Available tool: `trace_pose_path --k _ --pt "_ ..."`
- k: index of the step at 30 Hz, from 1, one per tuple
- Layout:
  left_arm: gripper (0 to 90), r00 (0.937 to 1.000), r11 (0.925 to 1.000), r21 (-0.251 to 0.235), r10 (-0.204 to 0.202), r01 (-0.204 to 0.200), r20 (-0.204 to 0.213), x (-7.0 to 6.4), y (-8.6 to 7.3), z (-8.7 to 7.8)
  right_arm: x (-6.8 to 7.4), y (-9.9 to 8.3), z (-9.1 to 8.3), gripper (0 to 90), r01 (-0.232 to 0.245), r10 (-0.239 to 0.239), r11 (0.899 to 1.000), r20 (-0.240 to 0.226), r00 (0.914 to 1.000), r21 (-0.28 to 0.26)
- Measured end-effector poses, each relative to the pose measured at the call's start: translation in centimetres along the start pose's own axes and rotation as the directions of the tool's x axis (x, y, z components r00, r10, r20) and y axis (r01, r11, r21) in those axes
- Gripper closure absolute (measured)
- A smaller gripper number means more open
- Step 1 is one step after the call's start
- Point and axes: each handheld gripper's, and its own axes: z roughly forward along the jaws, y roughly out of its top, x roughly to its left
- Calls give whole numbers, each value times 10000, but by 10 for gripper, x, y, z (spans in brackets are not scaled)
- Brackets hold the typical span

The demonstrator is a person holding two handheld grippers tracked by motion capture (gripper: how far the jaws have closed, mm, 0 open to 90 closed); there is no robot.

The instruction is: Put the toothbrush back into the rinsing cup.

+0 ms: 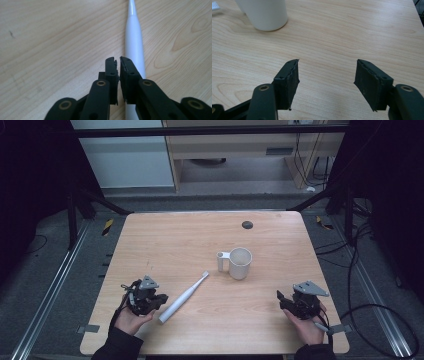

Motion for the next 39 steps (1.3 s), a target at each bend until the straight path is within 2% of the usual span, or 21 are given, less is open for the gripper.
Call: trace_pose_path --k 6,11,16,24,30,39 --pt "651 9998 9995 -294 97 -102 -172 1 16 -5 -1 0 0 355 -18 18 10000 36 10000 9" --pt "560 9997 9998 -104 177 -179 -178 3 29 -4 -3 0 0 350 -71 71 10000 58 10000 48" --pt "509 9997 9997 36 250 -250 -61 5 44 0 -3 0 0 346 -42 41 10000 98 9999 59" --pt "471 9991 9985 364 420 -418 -46 1 61 12 -4 0 1 342 -29 28 9999 82 10000 106" --pt "474 9983 9958 702 583 -587 76 -1 72 23 -4 0 1 341 -45 44 9998 53 10000 173" --pt "490 9951 9836 1520 932 -973 342 -8 83 43 -5 0 2 339 -65 65 9997 12 10000 227"
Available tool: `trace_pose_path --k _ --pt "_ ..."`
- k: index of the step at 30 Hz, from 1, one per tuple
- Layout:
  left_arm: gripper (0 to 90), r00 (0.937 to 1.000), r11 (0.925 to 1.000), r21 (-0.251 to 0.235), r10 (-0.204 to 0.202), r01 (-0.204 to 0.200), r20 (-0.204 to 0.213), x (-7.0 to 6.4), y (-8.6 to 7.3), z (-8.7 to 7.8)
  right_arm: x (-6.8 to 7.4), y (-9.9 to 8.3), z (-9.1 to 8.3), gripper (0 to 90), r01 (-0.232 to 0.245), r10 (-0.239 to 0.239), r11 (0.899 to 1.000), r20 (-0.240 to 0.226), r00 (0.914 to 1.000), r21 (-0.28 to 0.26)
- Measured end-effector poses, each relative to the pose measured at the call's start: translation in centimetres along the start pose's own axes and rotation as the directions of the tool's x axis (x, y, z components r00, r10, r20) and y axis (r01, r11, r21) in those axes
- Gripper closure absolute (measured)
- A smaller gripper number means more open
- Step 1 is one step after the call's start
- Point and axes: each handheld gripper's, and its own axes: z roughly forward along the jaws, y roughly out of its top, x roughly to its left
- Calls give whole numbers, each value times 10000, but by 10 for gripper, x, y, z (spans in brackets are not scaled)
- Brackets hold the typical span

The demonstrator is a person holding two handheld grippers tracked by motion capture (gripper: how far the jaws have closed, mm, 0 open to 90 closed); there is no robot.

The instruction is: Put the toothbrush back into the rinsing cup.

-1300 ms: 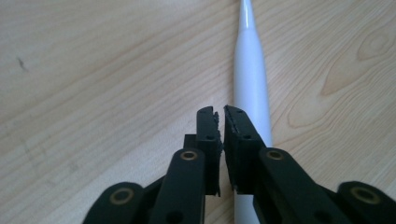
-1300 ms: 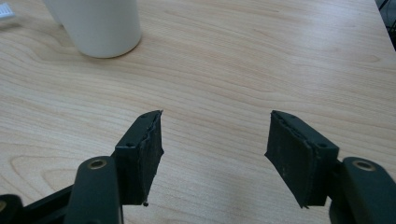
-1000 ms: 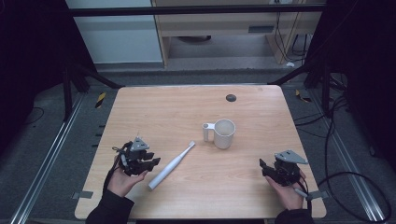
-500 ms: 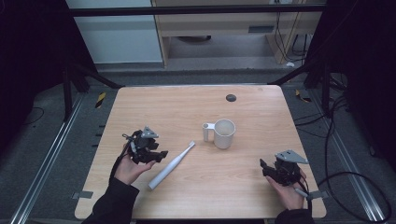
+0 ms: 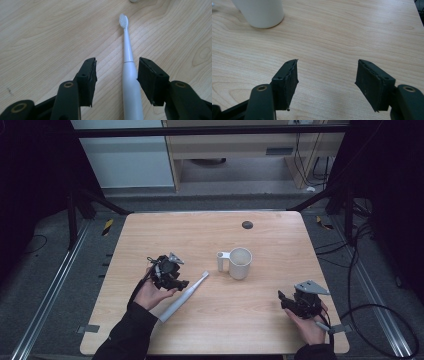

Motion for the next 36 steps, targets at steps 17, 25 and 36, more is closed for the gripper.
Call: trace_pose_path --k 17,25,36 --pt "565 9989 9927 1154 327 -362 322 -11 4 23 0 0 2 341 39 -38 9999 -89 10000 117" --pt "578 9984 9863 1586 401 -458 386 -14 5 32 1 -1 3 343 28 -25 9998 -136 9999 191" --pt "624 9977 9783 2049 173 -303 653 -14 -2 45 0 -1 4 345 58 -54 9997 -138 9999 245"
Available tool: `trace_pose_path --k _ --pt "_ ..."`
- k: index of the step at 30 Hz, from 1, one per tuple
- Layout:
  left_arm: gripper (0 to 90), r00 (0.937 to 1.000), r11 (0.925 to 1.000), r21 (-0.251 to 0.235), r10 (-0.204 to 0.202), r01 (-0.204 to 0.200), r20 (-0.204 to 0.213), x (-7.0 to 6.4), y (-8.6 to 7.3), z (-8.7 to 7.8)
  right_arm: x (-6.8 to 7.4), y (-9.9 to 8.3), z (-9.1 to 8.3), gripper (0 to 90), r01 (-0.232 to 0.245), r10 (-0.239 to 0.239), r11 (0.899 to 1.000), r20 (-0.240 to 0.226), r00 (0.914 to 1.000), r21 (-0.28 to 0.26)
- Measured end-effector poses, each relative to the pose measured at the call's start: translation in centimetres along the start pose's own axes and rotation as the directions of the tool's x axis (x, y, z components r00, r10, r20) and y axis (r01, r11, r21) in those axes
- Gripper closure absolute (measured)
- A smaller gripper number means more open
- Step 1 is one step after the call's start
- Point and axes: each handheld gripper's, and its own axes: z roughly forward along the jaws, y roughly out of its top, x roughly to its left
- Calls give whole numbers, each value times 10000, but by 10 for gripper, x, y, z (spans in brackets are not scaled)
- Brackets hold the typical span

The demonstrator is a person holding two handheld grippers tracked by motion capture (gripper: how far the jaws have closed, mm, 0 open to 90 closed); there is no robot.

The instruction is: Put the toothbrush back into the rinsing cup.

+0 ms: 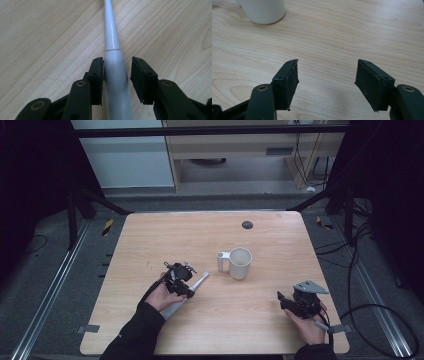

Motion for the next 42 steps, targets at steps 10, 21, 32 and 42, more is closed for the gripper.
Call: trace_pose_path --k 10,21,32,42 --pt "661 9999 10000 38 -74 74 124 2 -1 4 0 0 0 346 10 -10 10000 -34 10000 48" --pt "670 9999 9995 -318 -87 85 -68 1 -4 -7 0 0 0 349 19 -19 10000 -38 10000 74" --pt "672 9997 9893 -1448 -185 161 -150 -3 -15 -43 1 0 0 352 -1 1 10000 -69 10000 88" --pt "673 9978 9505 -3087 -508 355 -416 -3 -21 -77 0 0 -1 354 -15 15 10000 -56 10000 76"
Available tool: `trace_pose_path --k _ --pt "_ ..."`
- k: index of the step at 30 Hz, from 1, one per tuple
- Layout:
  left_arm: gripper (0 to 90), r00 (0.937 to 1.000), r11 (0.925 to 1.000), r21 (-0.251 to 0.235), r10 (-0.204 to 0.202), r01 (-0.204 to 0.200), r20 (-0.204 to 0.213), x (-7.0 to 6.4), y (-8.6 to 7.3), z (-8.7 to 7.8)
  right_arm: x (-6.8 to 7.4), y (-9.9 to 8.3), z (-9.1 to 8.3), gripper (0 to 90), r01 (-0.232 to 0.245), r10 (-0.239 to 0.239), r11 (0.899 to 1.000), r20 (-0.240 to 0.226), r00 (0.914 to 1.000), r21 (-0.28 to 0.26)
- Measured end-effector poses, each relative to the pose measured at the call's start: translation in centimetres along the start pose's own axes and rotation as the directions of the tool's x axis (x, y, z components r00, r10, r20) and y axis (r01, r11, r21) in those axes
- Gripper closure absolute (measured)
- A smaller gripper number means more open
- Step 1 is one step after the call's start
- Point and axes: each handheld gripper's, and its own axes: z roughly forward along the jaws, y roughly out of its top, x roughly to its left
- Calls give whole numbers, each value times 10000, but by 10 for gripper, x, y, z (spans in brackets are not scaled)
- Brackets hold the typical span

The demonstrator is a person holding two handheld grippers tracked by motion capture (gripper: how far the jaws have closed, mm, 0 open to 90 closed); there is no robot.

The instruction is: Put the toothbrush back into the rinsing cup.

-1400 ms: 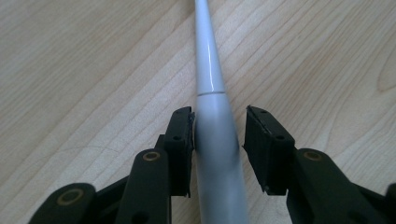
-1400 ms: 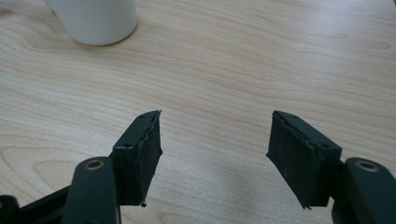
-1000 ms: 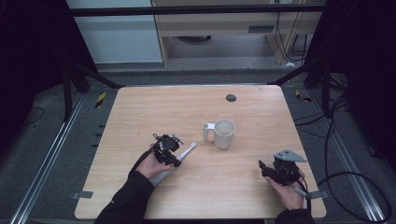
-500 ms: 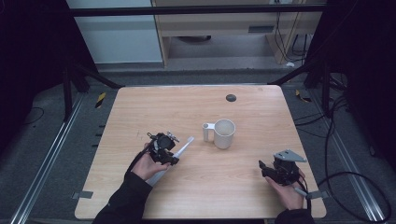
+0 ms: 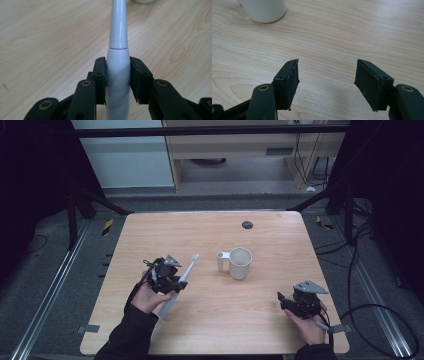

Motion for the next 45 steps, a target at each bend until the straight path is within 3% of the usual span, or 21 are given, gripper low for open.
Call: trace_pose_path --k 8,17,21,22,29,36,45 --pt "672 9984 9901 -1405 -131 53 -547 2 9 -16 0 0 0 353 12 -12 10000 43 10000 -26" --pt "672 9954 9658 -2548 -673 477 -687 7 21 -17 0 0 1 351 2 -2 10000 42 10000 -28" --pt "672 9933 9478 -3123 -905 636 -724 11 29 -18 0 0 1 350 25 -25 10000 53 10000 -38" --pt "672 9923 9386 -3372 -1026 734 -695 11 31 -18 -1 0 1 350 28 -28 10000 47 10000 -38" --pt "672 9894 9028 -4225 -1235 802 -761 10 49 -23 -1 0 1 349 16 -16 10000 6 10000 -26" --pt "672 9900 8762 -4769 -1196 697 -751 4 68 -25 -1 -1 1 349 -28 28 10000 3 10000 -20" --pt "671 9905 8492 -5236 -1202 681 -662 -1 87 -24 -1 -1 2 343 -13 13 10000 15 10000 -28"
